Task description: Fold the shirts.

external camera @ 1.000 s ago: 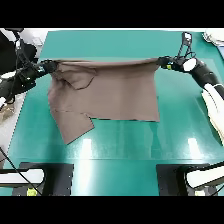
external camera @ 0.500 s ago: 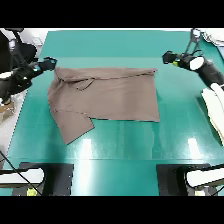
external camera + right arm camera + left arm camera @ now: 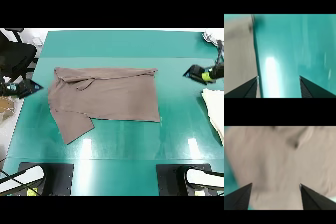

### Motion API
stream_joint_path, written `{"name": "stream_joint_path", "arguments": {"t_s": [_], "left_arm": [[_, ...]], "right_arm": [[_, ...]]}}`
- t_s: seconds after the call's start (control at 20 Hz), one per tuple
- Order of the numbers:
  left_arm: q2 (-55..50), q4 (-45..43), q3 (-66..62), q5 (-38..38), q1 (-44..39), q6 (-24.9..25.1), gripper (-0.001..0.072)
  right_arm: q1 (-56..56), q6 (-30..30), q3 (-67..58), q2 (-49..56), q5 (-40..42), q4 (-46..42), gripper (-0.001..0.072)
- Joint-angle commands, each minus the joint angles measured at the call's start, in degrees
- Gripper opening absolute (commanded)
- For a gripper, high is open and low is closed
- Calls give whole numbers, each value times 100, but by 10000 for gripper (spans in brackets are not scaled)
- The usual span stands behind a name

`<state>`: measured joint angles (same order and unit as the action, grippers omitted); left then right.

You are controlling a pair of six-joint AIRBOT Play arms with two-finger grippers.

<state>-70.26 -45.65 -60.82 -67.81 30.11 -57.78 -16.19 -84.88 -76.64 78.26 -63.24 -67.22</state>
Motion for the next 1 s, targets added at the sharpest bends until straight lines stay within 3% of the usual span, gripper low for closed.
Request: {"name": "stream_joint_path", "arguments": {"t_s": [0.0,0.2,0.45,0.8,0.95], "left_arm": [[52,-866,468,-601,107,-809,676],[50,-817,1252,-76,105,-791,676],[35,-195,1696,734,105,-323,675],[-730,120,1696,852,105,-304,675],[-944,568,1696,802,105,-35,674]], "right_arm": [[-164,57,817,-544,-831,28,574],[-260,531,1805,-1019,-741,798,574],[-503,1320,2671,-1342,-372,1923,567],[-544,1403,2804,-1388,-271,2120,565],[-544,1403,2804,-1388,-267,2122,565]]}}
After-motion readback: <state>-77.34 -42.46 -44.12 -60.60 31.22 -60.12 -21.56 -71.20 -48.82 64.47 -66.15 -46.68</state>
